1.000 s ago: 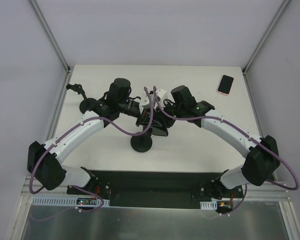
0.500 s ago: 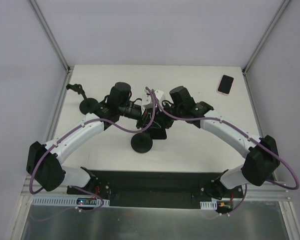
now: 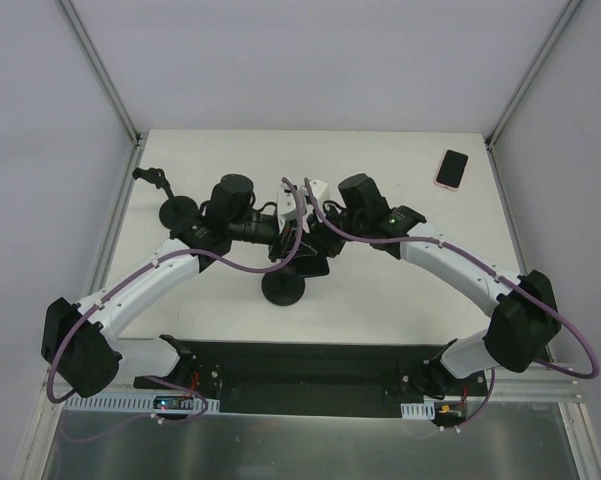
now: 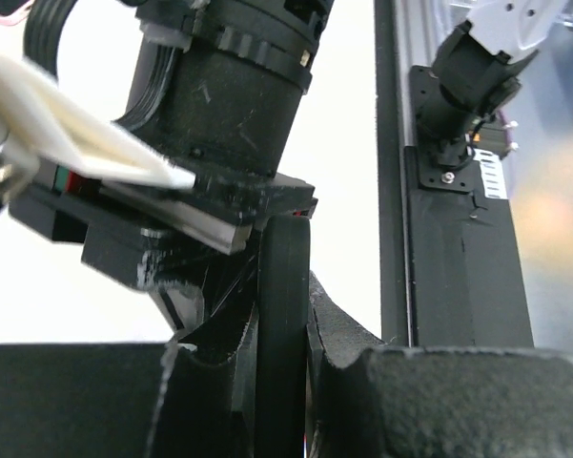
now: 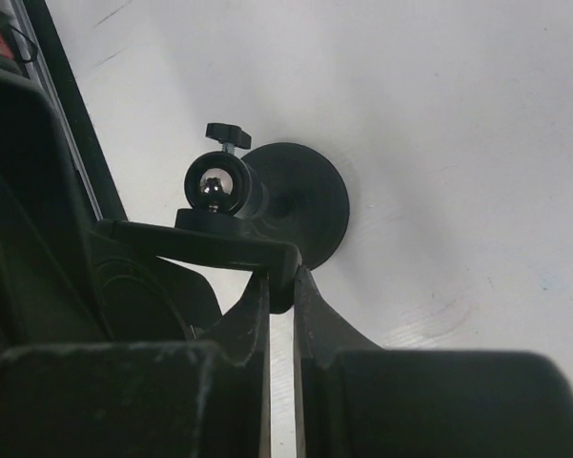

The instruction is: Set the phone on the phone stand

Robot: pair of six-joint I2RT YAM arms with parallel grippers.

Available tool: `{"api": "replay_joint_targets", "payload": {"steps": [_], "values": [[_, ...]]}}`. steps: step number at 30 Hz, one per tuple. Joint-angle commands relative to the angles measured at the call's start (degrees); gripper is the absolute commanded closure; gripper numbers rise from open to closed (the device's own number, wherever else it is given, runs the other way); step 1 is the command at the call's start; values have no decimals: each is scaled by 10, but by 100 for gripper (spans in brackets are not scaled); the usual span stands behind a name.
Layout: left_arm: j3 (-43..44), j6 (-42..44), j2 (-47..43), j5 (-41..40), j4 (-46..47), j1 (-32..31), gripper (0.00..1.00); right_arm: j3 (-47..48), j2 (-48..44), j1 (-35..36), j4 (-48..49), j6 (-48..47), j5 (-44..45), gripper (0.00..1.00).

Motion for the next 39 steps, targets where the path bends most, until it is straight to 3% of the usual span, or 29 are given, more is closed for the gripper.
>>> {"api": "replay_joint_targets", "payload": {"steps": [1,5,6,8,9,11,13,17,21,25,31,32,34,36,37,38,39], "values": [[-59,-66,-77,-179,-82,7,100,-12,-52,-10,60,50,44,99],[-81,-119,-114,-309,-144,-2,100,-52,-83,1,104,127,134,99],[-79,-138,-114,-361,-168,-16,100,-67,-89,24,111,139,215,99],[-78,-182,-106,-542,-230,-29,100,-81,-113,66,127,168,360,100],[-77,-226,-102,-596,-249,-32,100,-109,-121,115,139,210,508,99],[-83,-254,-97,-696,-269,-38,100,-135,-145,166,187,257,630,100],[-86,-285,-93,-723,-267,-39,100,-144,-135,241,224,291,760,100],[-58,-295,-49,-764,-274,-45,100,-98,-97,317,214,271,861,100],[-71,-318,-54,-752,-224,-45,100,-68,-90,353,171,324,865,100],[-78,-305,-48,-752,-174,-48,100,-7,-74,375,41,412,871,100],[-88,-257,-59,-672,-130,-48,100,28,-75,384,-29,408,802,98],[-93,-253,-70,-641,-124,-48,100,15,-85,384,-21,388,769,72],[-100,-244,-82,-613,-120,-48,100,-29,-127,383,12,311,755,49],[-104,-231,-99,-563,-112,-48,100,-57,-175,344,39,239,645,25],[-107,-224,-106,-541,-107,-48,100,-86,-189,318,44,226,571,22],[-109,-216,-121,-485,-97,-48,100,-101,-201,263,51,206,422,21],[-110,-196,-128,-455,-93,-48,100,-119,-222,242,65,192,371,20]]}}
